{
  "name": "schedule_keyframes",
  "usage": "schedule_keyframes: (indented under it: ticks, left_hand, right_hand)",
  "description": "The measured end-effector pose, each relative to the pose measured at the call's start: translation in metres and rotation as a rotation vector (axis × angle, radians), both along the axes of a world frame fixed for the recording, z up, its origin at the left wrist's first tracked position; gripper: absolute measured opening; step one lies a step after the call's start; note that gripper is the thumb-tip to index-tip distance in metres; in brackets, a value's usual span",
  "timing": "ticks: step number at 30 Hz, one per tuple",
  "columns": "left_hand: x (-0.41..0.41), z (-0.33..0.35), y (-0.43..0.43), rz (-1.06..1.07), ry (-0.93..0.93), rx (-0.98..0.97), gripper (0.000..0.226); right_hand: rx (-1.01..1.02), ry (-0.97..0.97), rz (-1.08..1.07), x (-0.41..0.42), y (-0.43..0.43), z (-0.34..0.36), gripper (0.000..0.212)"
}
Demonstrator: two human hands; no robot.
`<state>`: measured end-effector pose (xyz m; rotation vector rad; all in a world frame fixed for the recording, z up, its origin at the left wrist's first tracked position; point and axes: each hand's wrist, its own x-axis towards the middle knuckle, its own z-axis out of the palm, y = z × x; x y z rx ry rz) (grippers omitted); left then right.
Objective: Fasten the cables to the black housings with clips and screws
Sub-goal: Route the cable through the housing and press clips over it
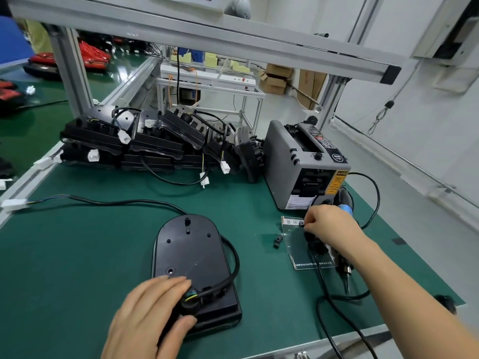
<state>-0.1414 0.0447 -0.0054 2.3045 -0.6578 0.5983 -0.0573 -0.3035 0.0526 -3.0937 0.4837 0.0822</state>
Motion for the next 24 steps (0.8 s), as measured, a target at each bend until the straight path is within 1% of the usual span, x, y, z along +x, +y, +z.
schedule_keyframes:
  ticks: [1, 5, 11, 14, 16, 17, 19, 21, 23, 24]
  left_hand:
    - [0.001, -0.002, 0.000, -0.016, 0.032, -0.023, 0.043]
    - [0.002, -0.008, 0.001, -0.013, 0.003, -0.031, 0.045]
    - [-0.002, -0.005, 0.002, -0.022, 0.031, -0.049, 0.045]
    - [-0.002, -0.001, 0.002, -0.034, 0.044, -0.037, 0.046]
    - [-0.003, 0.003, 0.005, -0.043, 0.092, -0.062, 0.048]
    - [-0.003, 0.007, 0.007, -0.038, 0.124, -0.088, 0.050]
    - [0.002, 0.015, 0.007, 0.000, 0.143, -0.135, 0.049]
    - [0.011, 0.028, 0.002, 0.032, 0.141, -0.172, 0.037]
    - [0.020, 0.042, -0.008, 0.016, 0.148, -0.186, 0.024]
    - [0.022, 0.048, -0.014, -0.010, 0.172, -0.203, 0.025]
  right_hand:
    - [-0.030, -0.018, 0.001, 0.002, -0.001, -0.003, 0.012]
    - [-0.098, -0.008, 0.004, 0.009, -0.006, -0.012, 0.017]
    - [-0.106, -0.066, 0.033, 0.009, -0.008, -0.016, 0.015]
    - [-0.067, -0.119, 0.032, 0.002, 0.001, -0.008, 0.016]
    - [0.066, -0.152, 0.034, -0.007, 0.015, 0.003, 0.014]
    - [0.191, -0.162, 0.041, -0.013, 0.025, 0.009, 0.014]
    - [0.512, -0.141, 0.085, -0.026, 0.053, 0.021, 0.014]
    - [0.829, -0.048, 0.161, -0.039, 0.088, 0.031, 0.014]
    - [1.034, 0.069, 0.247, -0.047, 0.116, 0.037, 0.015]
    - [1.101, 0.123, 0.284, -0.050, 0.127, 0.038, 0.015]
